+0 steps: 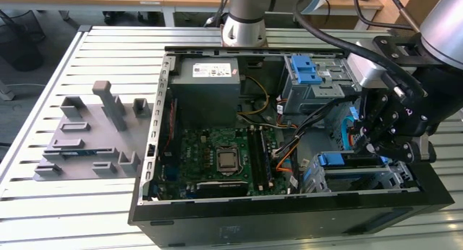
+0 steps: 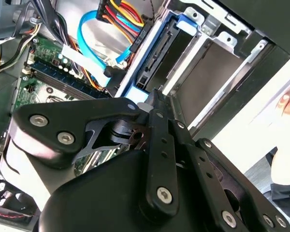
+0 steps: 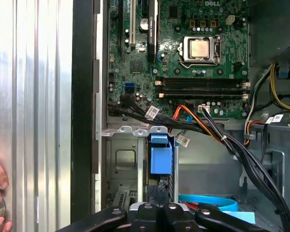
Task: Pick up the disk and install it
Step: 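Insert the first disk wire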
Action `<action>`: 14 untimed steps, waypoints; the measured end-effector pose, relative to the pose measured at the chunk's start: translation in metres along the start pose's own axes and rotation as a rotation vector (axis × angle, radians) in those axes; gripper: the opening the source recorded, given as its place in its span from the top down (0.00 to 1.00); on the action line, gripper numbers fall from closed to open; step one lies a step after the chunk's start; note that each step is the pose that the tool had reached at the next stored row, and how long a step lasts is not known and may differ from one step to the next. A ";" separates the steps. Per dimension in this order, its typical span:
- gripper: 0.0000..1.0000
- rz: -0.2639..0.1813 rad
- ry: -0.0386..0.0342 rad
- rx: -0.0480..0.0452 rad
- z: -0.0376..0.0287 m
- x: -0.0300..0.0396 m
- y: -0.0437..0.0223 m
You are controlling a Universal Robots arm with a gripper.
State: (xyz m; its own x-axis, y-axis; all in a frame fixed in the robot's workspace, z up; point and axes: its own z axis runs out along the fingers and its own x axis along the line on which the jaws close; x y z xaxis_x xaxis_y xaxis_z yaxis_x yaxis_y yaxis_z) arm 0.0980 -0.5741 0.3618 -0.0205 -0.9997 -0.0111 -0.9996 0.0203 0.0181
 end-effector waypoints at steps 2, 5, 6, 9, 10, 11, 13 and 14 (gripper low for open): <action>0.89 0.000 -0.0002 0.0003 -0.0016 -0.0002 -0.0008; 0.89 0.000 -0.0003 0.0005 -0.0018 -0.0009 -0.0034; 0.89 0.000 -0.0002 0.0005 -0.0019 -0.0012 -0.0050; 0.89 0.000 -0.0002 0.0005 -0.0021 -0.0016 -0.0112; 0.89 0.000 -0.0002 0.0005 -0.0021 -0.0018 -0.0133; 0.89 0.000 -0.0001 0.0005 -0.0021 -0.0021 -0.0156; 0.89 0.000 -0.0004 0.0006 -0.0021 -0.0031 -0.0190; 0.89 0.000 -0.0001 0.0005 -0.0022 -0.0042 -0.0202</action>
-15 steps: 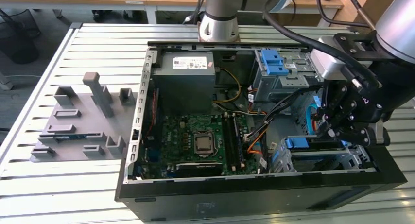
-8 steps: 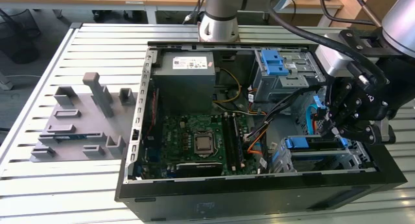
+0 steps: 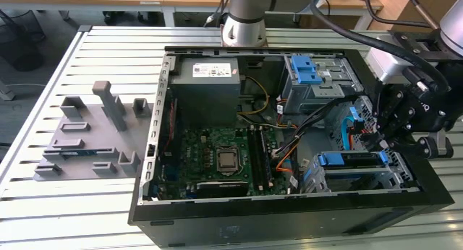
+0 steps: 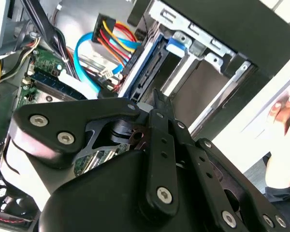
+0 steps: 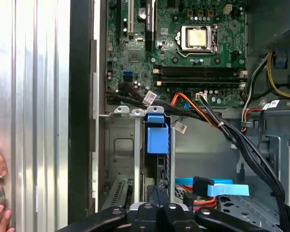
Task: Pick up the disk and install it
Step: 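Insert the first disk wire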
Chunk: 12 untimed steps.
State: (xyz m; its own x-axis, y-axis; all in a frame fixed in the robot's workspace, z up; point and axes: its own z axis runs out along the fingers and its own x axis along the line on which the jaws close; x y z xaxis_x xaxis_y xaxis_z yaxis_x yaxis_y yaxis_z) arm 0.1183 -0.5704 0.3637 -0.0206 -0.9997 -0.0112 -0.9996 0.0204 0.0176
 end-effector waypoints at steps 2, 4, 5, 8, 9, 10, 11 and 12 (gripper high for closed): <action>0.89 0.000 0.0000 0.0000 0.0000 -0.0031 -0.0015; 0.89 0.002 -0.0001 0.0000 0.0001 -0.0062 -0.0023; 0.89 0.003 -0.0002 0.0001 0.0001 -0.0076 -0.0025; 0.89 0.006 -0.0004 0.0018 0.0002 -0.0112 -0.0027; 0.89 0.008 -0.0004 0.0029 0.0001 -0.0119 -0.0027; 0.89 0.012 -0.0006 0.0041 0.0002 -0.0126 -0.0027; 0.89 0.015 -0.0006 0.0052 0.0002 -0.0132 -0.0027; 0.89 0.019 -0.0007 0.0062 0.0002 -0.0138 -0.0026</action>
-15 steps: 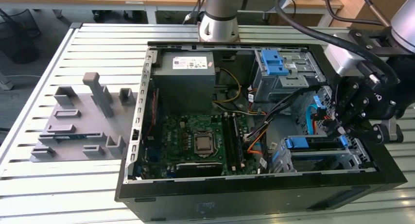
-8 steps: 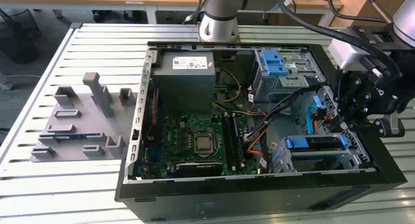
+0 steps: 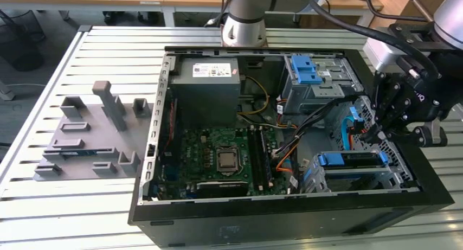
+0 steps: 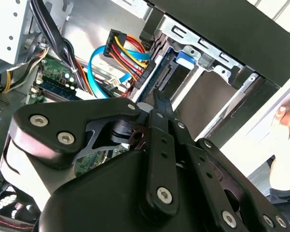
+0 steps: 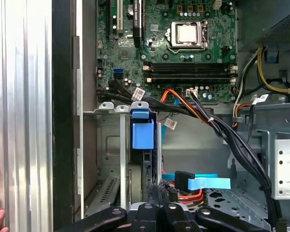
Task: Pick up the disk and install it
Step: 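Insert the first disk wire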
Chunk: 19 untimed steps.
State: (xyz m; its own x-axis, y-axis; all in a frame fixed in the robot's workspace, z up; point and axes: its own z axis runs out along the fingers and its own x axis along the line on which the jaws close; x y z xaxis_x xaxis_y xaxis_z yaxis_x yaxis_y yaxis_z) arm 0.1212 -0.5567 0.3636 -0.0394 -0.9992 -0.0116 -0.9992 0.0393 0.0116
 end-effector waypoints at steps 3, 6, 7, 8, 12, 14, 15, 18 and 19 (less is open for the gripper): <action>0.89 0.008 -0.0008 0.0043 0.0001 -0.0023 0.0001; 0.89 0.012 -0.0025 0.0115 0.0003 -0.0048 0.0002; 0.89 0.013 -0.0034 0.0136 0.0005 -0.0055 0.0002; 0.89 0.013 -0.0039 0.0149 0.0007 -0.0059 0.0002; 0.89 0.014 -0.0039 0.0150 0.0008 -0.0059 0.0002; 0.89 0.014 -0.0039 0.0150 0.0008 -0.0059 0.0002; 0.89 0.014 -0.0038 0.0150 0.0008 -0.0059 0.0002; 0.83 0.018 -0.0041 0.0171 0.0012 -0.0063 0.0002; 0.76 0.021 -0.0040 0.0186 0.0014 -0.0065 0.0003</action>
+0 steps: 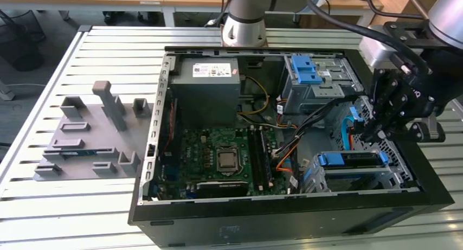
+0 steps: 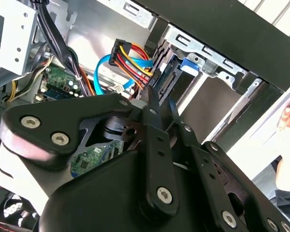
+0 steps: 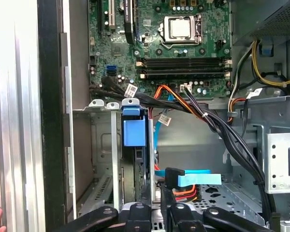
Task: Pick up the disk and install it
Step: 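Insert the first disk wire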
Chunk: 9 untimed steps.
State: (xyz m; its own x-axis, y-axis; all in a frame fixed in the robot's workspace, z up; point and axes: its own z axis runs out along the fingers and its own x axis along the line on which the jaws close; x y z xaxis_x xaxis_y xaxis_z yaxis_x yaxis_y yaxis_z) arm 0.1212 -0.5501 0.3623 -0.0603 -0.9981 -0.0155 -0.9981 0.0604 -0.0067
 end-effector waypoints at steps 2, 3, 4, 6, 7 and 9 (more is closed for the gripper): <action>0.76 0.005 -0.0002 0.0030 0.0008 -0.0005 0.0000; 0.76 0.007 -0.0004 0.0040 0.0013 -0.0008 0.0000; 0.75 0.009 -0.0002 0.0046 0.0016 -0.0011 0.0000; 0.69 0.010 -0.0001 0.0053 0.0021 -0.0020 0.0001; 0.69 0.010 -0.0003 0.0058 0.0024 -0.0025 0.0001; 0.69 0.011 -0.0003 0.0066 0.0029 -0.0037 0.0002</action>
State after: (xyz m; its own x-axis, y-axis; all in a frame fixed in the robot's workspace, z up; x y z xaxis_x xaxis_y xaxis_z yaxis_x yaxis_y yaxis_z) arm 0.1212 -0.5464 0.3594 -0.0717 -0.9973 -0.0160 -0.9973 0.0719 -0.0132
